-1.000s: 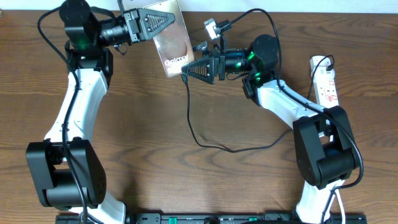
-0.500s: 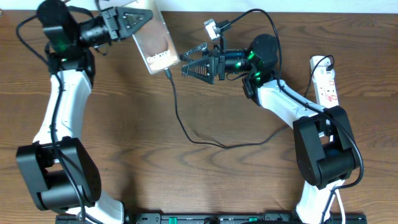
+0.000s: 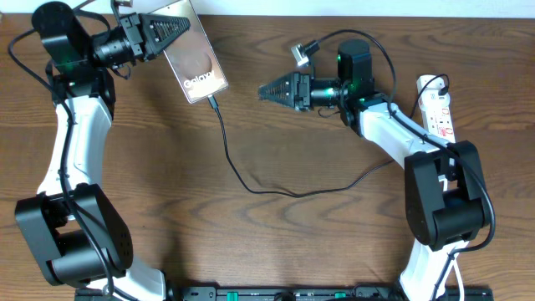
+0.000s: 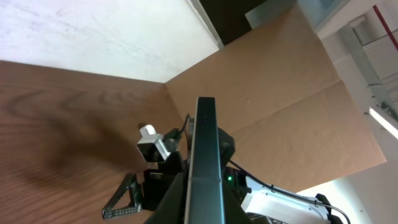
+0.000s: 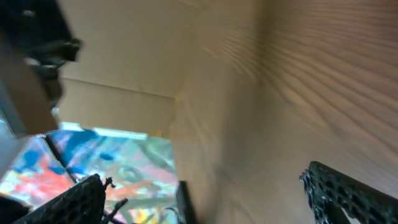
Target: Plug charger to phone and switch on socket
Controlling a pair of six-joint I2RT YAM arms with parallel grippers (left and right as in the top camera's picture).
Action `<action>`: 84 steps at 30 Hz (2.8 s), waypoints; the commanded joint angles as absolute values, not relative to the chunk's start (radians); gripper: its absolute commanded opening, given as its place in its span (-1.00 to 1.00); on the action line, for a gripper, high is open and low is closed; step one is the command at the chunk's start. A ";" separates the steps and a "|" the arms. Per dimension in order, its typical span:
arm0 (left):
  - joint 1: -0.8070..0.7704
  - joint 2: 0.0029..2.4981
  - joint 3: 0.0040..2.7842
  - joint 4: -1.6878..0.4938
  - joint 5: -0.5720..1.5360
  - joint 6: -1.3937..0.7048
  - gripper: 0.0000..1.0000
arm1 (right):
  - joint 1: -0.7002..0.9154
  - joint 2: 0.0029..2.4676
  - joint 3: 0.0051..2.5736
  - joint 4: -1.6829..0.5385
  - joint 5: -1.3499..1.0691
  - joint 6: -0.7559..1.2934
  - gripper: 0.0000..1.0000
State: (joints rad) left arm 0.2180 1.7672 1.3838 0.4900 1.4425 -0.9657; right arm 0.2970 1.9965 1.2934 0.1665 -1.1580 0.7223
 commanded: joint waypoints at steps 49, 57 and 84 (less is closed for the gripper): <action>0.021 1.811 0.897 -0.183 0.809 -0.364 -0.85 | 0.342 1.530 1.303 -0.648 -0.409 0.328 0.99; 0.021 1.812 0.886 -0.187 0.787 -0.369 -0.85 | 0.353 1.530 1.303 -0.646 -0.403 0.328 0.98; 0.014 1.813 0.886 -0.240 0.718 -0.403 -0.85 | 0.357 1.530 1.303 -0.647 -0.391 0.328 0.99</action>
State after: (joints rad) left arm 0.0174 1.8076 0.8913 -0.2230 0.7643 -0.3904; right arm 0.3496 1.5417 1.2934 -0.6464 -0.3985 0.3466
